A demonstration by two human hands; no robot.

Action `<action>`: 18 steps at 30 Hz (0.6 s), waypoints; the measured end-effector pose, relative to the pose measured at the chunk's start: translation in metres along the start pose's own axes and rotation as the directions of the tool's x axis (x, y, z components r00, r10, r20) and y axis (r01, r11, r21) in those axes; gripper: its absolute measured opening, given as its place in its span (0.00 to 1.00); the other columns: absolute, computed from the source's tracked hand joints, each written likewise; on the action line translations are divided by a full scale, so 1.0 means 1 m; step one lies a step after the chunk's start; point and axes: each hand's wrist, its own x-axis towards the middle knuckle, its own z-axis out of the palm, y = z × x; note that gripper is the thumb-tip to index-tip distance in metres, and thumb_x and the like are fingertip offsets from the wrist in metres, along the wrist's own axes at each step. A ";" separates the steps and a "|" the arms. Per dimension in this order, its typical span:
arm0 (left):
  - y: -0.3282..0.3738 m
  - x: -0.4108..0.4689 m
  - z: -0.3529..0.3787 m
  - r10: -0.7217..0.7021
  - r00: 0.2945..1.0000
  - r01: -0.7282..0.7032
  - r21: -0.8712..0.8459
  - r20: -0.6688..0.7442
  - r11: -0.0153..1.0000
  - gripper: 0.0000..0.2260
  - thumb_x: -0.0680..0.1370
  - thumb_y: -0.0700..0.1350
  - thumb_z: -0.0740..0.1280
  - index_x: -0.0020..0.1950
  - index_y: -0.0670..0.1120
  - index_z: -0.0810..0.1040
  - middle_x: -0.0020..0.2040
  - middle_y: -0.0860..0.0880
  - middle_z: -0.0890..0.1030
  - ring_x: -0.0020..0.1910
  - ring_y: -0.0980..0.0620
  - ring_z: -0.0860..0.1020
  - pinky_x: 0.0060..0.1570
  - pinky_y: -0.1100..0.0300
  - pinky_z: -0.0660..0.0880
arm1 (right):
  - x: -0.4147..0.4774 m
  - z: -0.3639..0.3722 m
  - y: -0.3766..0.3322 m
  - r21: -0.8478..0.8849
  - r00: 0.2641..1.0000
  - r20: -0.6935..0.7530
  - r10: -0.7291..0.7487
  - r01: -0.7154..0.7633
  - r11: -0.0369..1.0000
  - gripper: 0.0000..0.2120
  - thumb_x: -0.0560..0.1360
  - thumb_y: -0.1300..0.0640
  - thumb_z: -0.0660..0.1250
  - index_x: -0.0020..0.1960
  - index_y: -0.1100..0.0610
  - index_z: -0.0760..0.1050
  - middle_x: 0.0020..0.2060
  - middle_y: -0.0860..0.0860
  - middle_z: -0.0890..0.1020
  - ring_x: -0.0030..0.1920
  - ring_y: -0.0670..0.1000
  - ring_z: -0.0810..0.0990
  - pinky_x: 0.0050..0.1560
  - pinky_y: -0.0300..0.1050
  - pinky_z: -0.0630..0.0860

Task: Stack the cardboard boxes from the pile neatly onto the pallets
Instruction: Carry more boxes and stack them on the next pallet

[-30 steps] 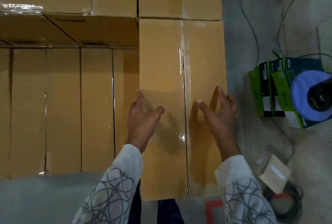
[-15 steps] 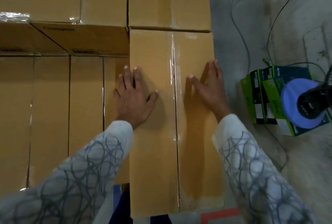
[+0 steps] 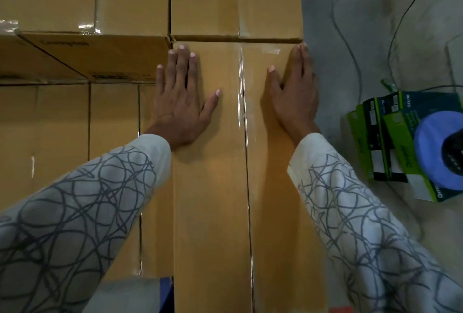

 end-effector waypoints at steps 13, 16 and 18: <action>-0.005 0.024 -0.010 -0.008 0.994 0.001 -0.058 -0.113 0.998 0.38 0.83 0.66 0.50 0.84 0.41 0.52 0.85 0.43 0.50 0.84 0.45 0.45 0.82 0.46 0.43 | 0.014 -0.014 -0.002 0.080 1.000 0.002 0.016 -0.016 0.997 0.33 0.81 0.43 0.65 0.81 0.54 0.62 0.80 0.50 0.63 0.77 0.56 0.64 0.75 0.56 0.59; -0.006 0.031 -0.015 -0.009 0.994 0.003 -0.060 -0.112 0.998 0.38 0.82 0.66 0.49 0.84 0.42 0.50 0.85 0.44 0.48 0.84 0.46 0.44 0.81 0.47 0.42 | 0.015 -0.014 -0.002 0.091 1.000 -0.009 0.007 -0.006 0.996 0.32 0.80 0.44 0.66 0.80 0.53 0.63 0.78 0.51 0.65 0.76 0.55 0.65 0.75 0.56 0.62; -0.007 0.037 -0.018 0.010 0.998 -0.013 -0.050 -0.062 0.999 0.39 0.82 0.67 0.47 0.85 0.43 0.48 0.85 0.45 0.47 0.84 0.46 0.42 0.81 0.47 0.40 | 0.016 -0.014 -0.001 0.072 1.000 -0.009 0.004 -0.003 0.997 0.32 0.81 0.43 0.65 0.80 0.53 0.62 0.78 0.51 0.65 0.76 0.56 0.65 0.75 0.57 0.62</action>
